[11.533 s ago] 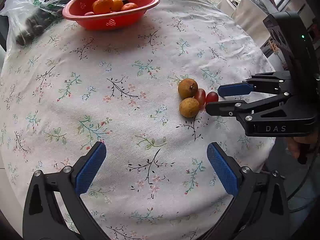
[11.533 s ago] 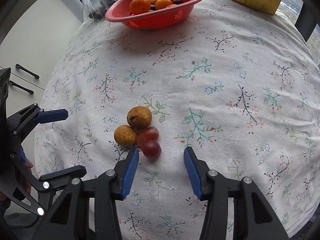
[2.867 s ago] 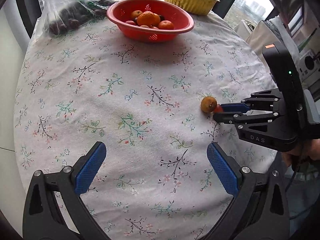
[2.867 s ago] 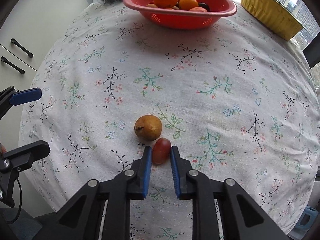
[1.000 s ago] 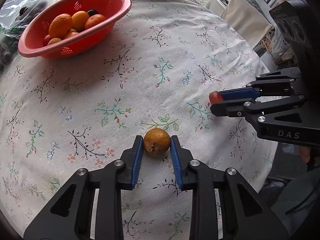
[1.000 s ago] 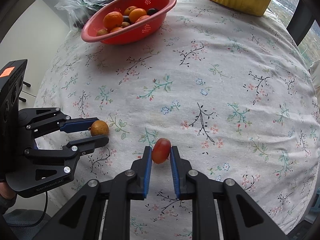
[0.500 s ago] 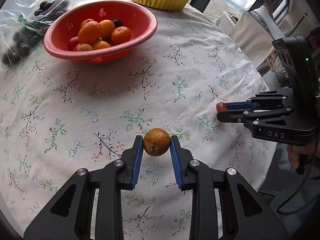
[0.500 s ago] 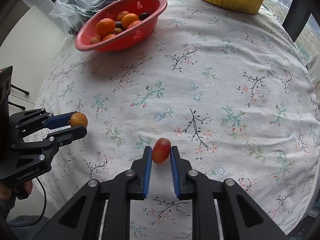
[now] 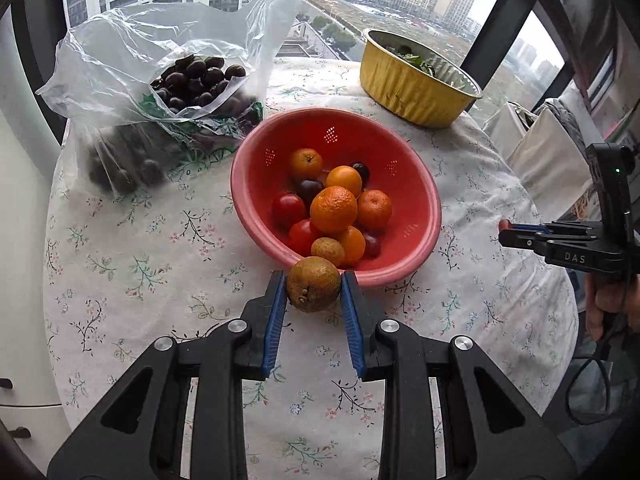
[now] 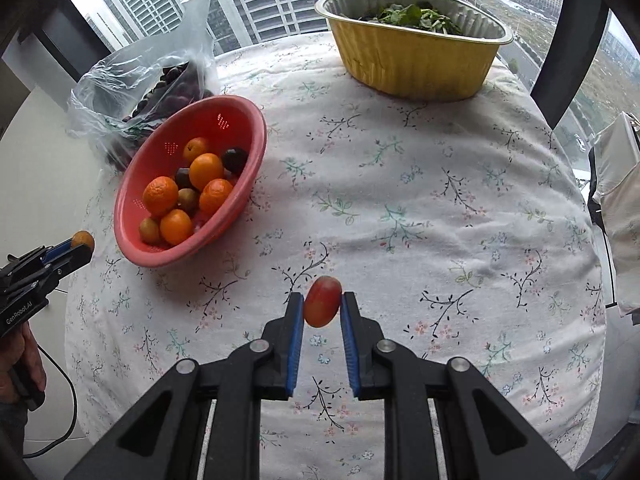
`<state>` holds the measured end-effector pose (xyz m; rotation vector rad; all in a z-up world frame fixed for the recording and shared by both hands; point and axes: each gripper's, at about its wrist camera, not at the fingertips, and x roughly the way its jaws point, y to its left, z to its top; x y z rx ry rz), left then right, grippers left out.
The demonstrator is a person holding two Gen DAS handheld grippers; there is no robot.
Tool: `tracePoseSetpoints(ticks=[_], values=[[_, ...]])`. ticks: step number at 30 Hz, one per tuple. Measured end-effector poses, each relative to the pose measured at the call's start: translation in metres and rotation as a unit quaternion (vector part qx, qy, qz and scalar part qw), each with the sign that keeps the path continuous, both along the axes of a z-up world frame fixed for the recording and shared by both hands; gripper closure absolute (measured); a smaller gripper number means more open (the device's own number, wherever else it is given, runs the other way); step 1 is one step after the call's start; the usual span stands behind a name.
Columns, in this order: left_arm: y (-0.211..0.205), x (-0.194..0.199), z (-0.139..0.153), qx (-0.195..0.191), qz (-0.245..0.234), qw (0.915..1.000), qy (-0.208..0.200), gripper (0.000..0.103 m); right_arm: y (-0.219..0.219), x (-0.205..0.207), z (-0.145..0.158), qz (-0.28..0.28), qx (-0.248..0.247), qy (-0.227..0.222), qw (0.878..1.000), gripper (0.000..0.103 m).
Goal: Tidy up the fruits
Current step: 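Carry the held brown fruit and grape over the red colander, then open both tools to drop the fruits into the colander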
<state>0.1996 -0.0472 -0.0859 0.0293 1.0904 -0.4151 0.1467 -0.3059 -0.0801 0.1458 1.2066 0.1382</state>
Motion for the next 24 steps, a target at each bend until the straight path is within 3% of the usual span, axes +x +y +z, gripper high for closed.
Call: tracePoseSetpoints(ticks=[8,14,24], values=[[-0.032,0.071,-0.001,0.011,-0.013,0.9999,-0.002,0.077,0.069,0.068,0.026,0.077,0.014,-0.043,0.996,0.082],[-0.049,0.088,-0.021,0.013,-0.027,0.9995,0.015,0.077,0.101,0.084,0.002,0.115,0.01,-0.017,0.993,0.082],[-0.053,0.095,-0.04,0.01,-0.025,0.9992,0.031,0.077,0.108,0.092,-0.027,0.125,0.014,0.012,0.992,0.082]])
